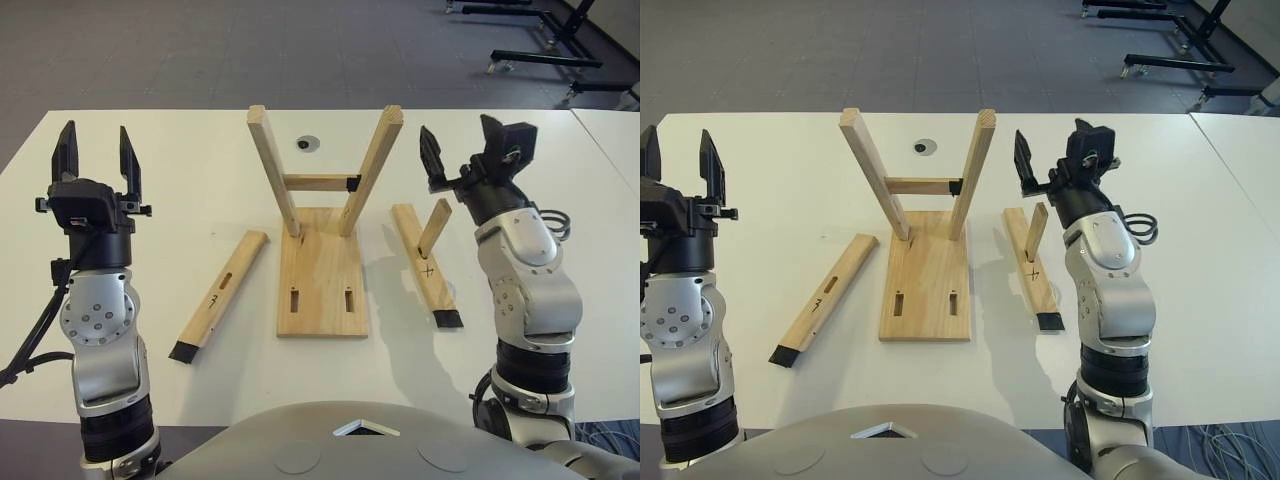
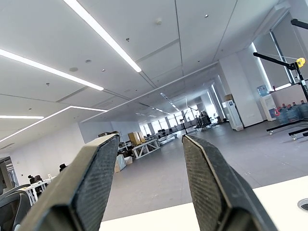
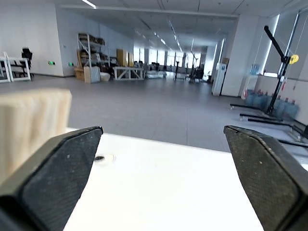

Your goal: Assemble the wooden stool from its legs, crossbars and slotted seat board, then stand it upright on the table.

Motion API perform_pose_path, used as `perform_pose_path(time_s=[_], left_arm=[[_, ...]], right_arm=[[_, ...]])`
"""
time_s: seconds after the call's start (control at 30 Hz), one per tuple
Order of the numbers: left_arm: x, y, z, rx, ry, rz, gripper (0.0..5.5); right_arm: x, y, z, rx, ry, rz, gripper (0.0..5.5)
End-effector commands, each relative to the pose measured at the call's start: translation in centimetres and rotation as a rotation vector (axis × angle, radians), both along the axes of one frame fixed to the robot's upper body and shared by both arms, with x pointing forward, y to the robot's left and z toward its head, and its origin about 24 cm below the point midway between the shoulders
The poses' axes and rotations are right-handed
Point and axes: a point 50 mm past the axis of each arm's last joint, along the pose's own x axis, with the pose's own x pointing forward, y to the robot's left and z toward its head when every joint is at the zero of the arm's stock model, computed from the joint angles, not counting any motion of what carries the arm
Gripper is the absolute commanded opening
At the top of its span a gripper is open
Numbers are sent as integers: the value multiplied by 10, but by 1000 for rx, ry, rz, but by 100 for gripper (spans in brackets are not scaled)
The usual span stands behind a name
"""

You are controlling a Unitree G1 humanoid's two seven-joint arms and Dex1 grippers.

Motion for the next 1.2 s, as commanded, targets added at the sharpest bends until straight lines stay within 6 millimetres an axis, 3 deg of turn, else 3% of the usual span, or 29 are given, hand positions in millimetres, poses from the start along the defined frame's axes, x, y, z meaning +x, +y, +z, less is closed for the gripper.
perform_pose_path(time_s=[0.03,0.1,0.27,0.37,0.57,0.8,0.87,1.07,1.13,1.2], left_arm=[[7,-1,3,14,2,-36,238],[9,-1,4,14,1,-44,238],[10,-2,5,11,-5,-46,238],[9,-1,5,13,-6,-38,238],[10,-1,7,13,-15,-33,238],[8,-1,6,9,-18,-28,238],[8,-1,6,6,-18,-27,238],[8,-1,6,4,-15,-34,238],[10,0,7,8,-18,-37,238],[11,1,8,10,-19,-38,238]], right_arm=[[-14,-4,-66,-151,337,-4,465],[-17,-4,-71,-169,377,-6,465],[-10,-7,-51,-143,306,-42,465],[-6,-5,-30,-68,210,-48,465],[-4,9,31,104,-132,29,465],[4,9,52,107,-210,46,465],[4,8,40,88,-155,54,465],[-9,-9,-33,-56,193,-19,465],[-15,-13,-42,-55,239,-51,465],[-12,-8,-37,-25,206,-42,465]])
